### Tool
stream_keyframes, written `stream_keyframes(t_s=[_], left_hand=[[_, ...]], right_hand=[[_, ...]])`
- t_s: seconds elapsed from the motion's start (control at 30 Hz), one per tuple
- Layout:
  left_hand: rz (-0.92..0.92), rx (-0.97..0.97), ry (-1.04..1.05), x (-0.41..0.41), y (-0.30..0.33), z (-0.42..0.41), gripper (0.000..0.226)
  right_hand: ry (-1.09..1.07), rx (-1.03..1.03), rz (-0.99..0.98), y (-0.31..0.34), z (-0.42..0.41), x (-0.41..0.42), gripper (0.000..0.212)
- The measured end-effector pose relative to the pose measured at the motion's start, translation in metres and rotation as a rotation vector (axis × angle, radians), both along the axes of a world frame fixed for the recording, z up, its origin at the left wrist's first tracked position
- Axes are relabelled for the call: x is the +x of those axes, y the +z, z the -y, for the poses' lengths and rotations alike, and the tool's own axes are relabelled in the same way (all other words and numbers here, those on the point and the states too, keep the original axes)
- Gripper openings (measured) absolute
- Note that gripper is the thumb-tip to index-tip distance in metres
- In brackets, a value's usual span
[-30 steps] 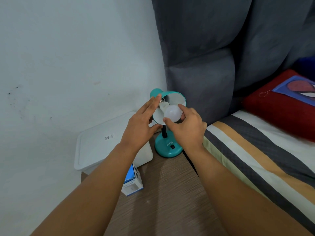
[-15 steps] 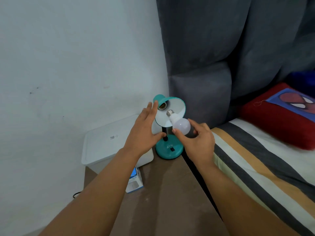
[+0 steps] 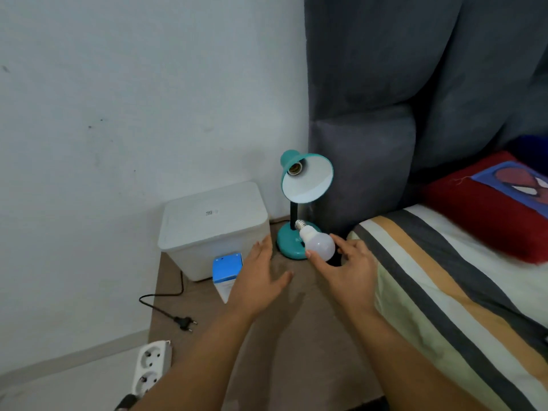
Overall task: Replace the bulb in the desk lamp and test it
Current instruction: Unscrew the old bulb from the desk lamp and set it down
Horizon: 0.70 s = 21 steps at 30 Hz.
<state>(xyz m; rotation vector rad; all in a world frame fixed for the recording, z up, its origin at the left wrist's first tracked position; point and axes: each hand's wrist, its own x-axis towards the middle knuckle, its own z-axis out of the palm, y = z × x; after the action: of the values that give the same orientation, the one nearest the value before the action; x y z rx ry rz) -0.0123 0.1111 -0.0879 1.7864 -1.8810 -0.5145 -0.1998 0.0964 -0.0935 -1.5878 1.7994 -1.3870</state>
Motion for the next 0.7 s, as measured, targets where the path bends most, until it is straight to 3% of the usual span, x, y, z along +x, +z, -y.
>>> stream_keyframes(t_s=[0.3,0.5,0.7], left_hand=[[0.081,0.172,0.011,-0.002,-0.053,-0.001,0.088],[0.129,0.221,-0.016,-0.005,-0.087,0.013,0.086],[0.176,0.166,0.022,-0.007,-0.114,0.026,0.079]], right_hand=[[0.032,0.141,-0.025,-0.051,0.000,0.003,0.079],[0.077,0.226,-0.087,-0.071,0.010,0.010,0.073],[0.111,0.257,-0.179,-0.090,0.029,0.024,0.052]])
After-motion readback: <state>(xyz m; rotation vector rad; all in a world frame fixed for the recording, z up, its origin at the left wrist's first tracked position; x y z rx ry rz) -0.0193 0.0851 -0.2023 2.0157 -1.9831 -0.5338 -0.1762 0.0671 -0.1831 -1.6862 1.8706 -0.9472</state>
